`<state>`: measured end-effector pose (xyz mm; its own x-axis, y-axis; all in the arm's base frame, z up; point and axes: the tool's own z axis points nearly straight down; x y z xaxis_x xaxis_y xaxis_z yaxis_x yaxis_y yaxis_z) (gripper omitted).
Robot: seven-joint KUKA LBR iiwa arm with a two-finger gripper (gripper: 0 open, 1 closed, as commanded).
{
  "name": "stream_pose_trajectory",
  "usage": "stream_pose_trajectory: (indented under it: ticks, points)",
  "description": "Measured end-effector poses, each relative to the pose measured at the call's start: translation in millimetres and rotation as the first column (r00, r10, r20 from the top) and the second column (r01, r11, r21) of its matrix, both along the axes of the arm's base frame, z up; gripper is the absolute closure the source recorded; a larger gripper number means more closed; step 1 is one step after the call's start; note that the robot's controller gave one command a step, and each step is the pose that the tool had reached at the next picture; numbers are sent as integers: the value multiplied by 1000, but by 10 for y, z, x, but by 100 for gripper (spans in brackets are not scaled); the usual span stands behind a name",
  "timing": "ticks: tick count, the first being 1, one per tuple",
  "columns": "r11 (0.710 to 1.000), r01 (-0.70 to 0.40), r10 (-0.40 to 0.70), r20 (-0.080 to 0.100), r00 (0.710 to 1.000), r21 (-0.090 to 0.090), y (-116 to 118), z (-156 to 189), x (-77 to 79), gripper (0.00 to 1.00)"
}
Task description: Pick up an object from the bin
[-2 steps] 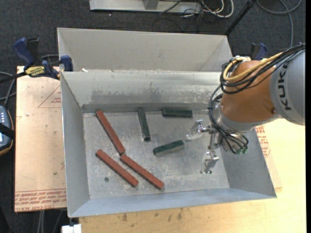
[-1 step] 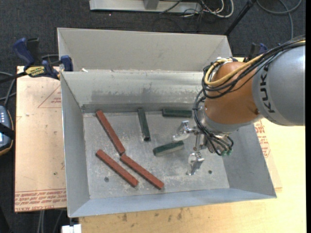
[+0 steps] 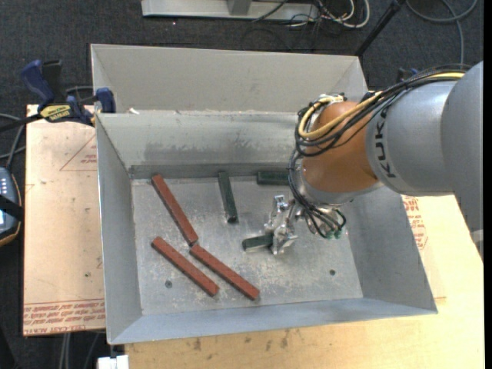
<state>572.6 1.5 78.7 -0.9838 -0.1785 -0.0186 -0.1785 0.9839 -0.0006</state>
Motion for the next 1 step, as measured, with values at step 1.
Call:
stream_pose_trajectory:
  ticks: [1]
  points:
    - [1000, 0, 0, 0, 1000, 0, 0, 0, 0, 100]
